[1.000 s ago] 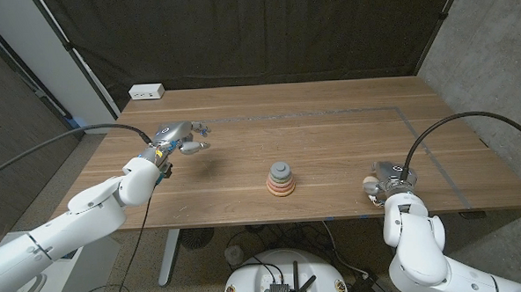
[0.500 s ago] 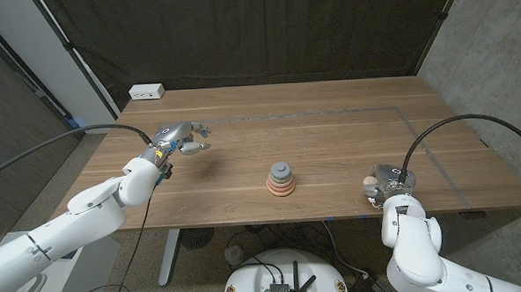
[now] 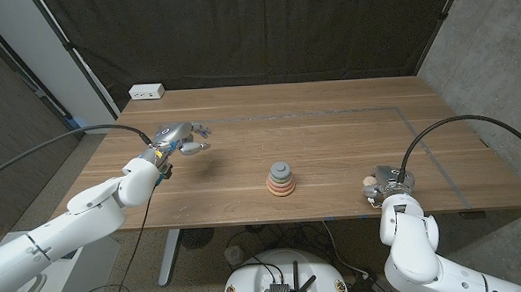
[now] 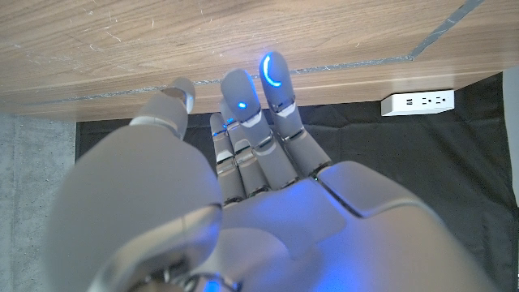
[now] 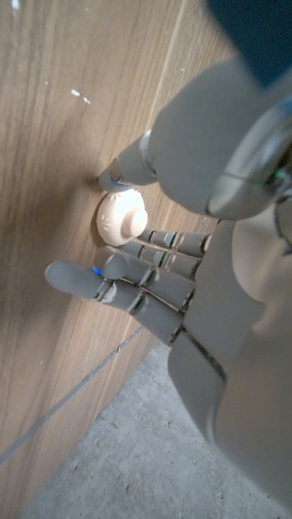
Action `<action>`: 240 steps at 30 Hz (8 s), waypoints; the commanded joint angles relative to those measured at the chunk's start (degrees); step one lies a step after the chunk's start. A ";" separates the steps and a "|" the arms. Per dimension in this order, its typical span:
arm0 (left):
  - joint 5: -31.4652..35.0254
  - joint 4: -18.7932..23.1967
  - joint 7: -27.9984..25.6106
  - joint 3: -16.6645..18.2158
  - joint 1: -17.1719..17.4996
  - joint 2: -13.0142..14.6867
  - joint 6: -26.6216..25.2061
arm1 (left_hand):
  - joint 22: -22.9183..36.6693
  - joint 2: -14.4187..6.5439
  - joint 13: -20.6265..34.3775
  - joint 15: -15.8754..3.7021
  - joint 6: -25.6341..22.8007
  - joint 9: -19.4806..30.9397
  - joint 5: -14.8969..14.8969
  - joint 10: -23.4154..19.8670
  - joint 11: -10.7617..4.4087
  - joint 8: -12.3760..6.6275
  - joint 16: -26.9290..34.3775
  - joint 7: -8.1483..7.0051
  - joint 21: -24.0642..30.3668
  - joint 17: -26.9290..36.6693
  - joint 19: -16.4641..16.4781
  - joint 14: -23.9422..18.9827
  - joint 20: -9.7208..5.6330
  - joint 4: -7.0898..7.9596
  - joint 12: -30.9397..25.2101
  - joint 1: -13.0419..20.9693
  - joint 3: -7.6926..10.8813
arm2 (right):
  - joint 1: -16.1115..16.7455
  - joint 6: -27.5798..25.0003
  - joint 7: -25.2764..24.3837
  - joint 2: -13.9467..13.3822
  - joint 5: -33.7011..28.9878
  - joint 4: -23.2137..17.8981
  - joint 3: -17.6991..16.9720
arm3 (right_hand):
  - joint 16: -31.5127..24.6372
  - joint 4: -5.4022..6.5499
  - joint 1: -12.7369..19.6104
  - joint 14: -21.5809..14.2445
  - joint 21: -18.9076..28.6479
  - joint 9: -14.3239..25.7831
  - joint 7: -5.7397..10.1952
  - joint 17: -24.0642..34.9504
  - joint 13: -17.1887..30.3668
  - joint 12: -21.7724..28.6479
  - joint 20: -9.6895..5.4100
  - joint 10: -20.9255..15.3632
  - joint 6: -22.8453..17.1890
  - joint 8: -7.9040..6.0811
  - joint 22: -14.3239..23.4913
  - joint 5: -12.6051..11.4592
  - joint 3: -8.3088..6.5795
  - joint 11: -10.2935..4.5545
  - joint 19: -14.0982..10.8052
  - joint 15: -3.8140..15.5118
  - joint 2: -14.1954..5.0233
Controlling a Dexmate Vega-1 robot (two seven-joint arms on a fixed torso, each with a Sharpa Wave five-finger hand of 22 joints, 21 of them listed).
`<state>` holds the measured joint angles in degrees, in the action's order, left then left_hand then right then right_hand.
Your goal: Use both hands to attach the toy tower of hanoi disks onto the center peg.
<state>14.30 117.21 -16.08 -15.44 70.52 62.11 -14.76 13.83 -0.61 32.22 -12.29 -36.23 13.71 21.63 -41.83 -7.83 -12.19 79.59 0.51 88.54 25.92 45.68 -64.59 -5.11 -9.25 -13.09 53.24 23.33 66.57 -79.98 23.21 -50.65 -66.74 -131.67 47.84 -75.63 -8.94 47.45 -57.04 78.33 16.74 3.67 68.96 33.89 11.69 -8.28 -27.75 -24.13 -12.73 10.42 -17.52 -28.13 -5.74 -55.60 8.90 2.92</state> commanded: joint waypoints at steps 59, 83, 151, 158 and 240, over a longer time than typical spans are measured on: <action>-0.41 1.10 -0.77 0.58 1.09 -0.59 -0.55 | 0.16 0.06 0.55 -0.33 -1.84 0.55 0.32 -1.78 -0.26 0.33 -0.13 -0.07 0.20 0.66 0.87 -0.78 -6.85 -0.30 0.26 -0.98 2.47 | 3.18 0.00 -12.79 -1.73 12.76 -3.97 -4.40 | -10.12 -0.68 6.33 -10.36 4.57 -0.44 2.58 1.67 1.96 2.82 -4.49 -13.57 -12.46 -4.44 1.88 -1.13 -3.29 -1.94 -8.34 3.61 -4.60; -0.78 0.14 -1.20 0.37 0.66 -1.17 0.41 | -0.03 0.14 0.74 -0.34 -2.16 0.66 0.29 -2.11 -0.29 0.31 -0.05 -0.09 0.30 0.77 1.07 -1.01 -6.87 -0.34 0.31 -1.06 2.96 | 2.35 0.00 -4.94 -2.10 0.95 -6.62 -2.88 | -11.22 -0.72 6.95 -10.43 4.93 -0.55 2.47 1.67 2.42 2.26 -4.48 -13.93 -13.55 -4.69 2.11 -1.44 -3.90 -2.36 -8.20 3.59 -4.85; 0.21 1.76 -1.17 0.94 1.15 -1.44 -0.40 | -0.15 0.40 0.91 -0.33 -2.21 0.96 0.06 -2.28 -0.47 0.53 0.31 -0.13 0.54 1.56 1.54 -1.51 -6.94 -0.46 0.80 -0.96 4.35 | 7.56 25.46 -17.55 -8.45 16.68 -15.05 -15.27 | -12.80 -0.82 7.96 -10.67 6.10 -0.82 2.51 1.63 3.73 1.69 -4.47 -16.75 -15.75 -5.10 2.37 -2.07 -4.73 -2.48 -8.35 3.55 -4.73; 0.63 2.01 -0.88 0.49 0.80 -1.42 -0.54 | -0.01 0.63 1.03 -0.32 -1.88 0.99 0.05 -1.97 -0.56 0.62 0.37 -0.22 0.62 1.71 1.61 -1.45 -6.93 -0.56 0.85 -0.66 4.49 | 6.38 28.63 -17.02 -8.81 17.30 -14.82 -15.22 | -12.89 -0.93 8.34 -10.69 6.04 -0.84 2.61 1.64 3.87 1.60 -4.49 -16.99 -15.77 -5.08 2.23 -2.28 -4.95 -2.54 -8.22 3.55 -4.80; 1.98 2.24 -1.57 0.38 1.93 -1.51 0.51 | 0.08 1.06 1.10 -0.32 -1.68 1.36 -1.34 -1.87 -0.94 0.50 0.94 -0.28 0.64 2.49 1.46 -1.28 -6.98 -0.70 0.77 0.76 4.46 | -6.18 53.72 0.36 3.10 11.96 -9.58 -11.68 | -12.91 -0.74 9.61 -10.70 6.61 -1.03 2.23 1.60 4.46 0.46 -4.47 -17.58 -14.73 -4.17 1.98 -3.33 -5.51 -2.45 -7.88 3.55 -4.99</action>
<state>15.27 118.99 -18.33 -14.90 72.40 60.04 -13.79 13.84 -0.18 33.17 -12.59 -37.59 14.78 20.53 -43.37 -8.27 -11.53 80.32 0.35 89.00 28.21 46.70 -65.71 -5.53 -9.81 -12.20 53.83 27.98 61.61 -27.64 20.67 -49.91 -53.23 -142.60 35.41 -88.46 -10.80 52.91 -67.17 84.77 15.57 5.65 70.41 37.88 12.09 -11.76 -41.56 -38.60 -16.62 12.26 -20.40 -32.10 -4.83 -63.39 12.29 1.25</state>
